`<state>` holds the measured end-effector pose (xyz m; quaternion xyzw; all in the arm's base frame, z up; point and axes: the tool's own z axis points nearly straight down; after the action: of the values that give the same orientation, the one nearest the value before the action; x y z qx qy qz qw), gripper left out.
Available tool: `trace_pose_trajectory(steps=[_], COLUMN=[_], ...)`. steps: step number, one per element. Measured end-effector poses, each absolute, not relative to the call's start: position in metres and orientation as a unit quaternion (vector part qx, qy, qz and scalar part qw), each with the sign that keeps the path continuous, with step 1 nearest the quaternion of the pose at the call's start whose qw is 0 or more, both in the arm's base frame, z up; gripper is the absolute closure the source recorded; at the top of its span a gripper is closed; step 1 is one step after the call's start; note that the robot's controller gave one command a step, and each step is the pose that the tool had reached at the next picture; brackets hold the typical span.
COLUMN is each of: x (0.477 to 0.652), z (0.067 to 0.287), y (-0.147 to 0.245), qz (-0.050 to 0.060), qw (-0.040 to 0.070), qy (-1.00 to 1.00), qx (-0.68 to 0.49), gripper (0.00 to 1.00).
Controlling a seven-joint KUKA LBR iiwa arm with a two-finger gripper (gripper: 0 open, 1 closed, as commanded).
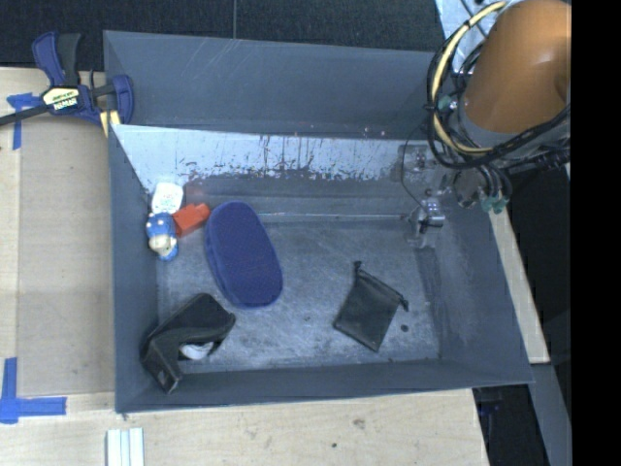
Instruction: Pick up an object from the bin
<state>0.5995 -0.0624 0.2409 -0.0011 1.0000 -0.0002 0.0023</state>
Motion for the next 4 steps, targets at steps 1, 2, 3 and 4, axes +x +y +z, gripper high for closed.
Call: trace_pose_trajectory(steps=[1,2,3,4], x=[0.567,0.554,0.554,0.554], z=[0.084,0.07,0.071,0.07], y=[-0.026,-0.055,-0.055,-0.055], qz=[0.001,0.0,0.0,0.0], qw=[-0.003,0.0,0.001,0.001], qy=[0.997,0.977,0.977,0.977], qx=[-0.079,-0.215,-0.215,-0.215], gripper=[0.0,0.0,1.0,0.0])
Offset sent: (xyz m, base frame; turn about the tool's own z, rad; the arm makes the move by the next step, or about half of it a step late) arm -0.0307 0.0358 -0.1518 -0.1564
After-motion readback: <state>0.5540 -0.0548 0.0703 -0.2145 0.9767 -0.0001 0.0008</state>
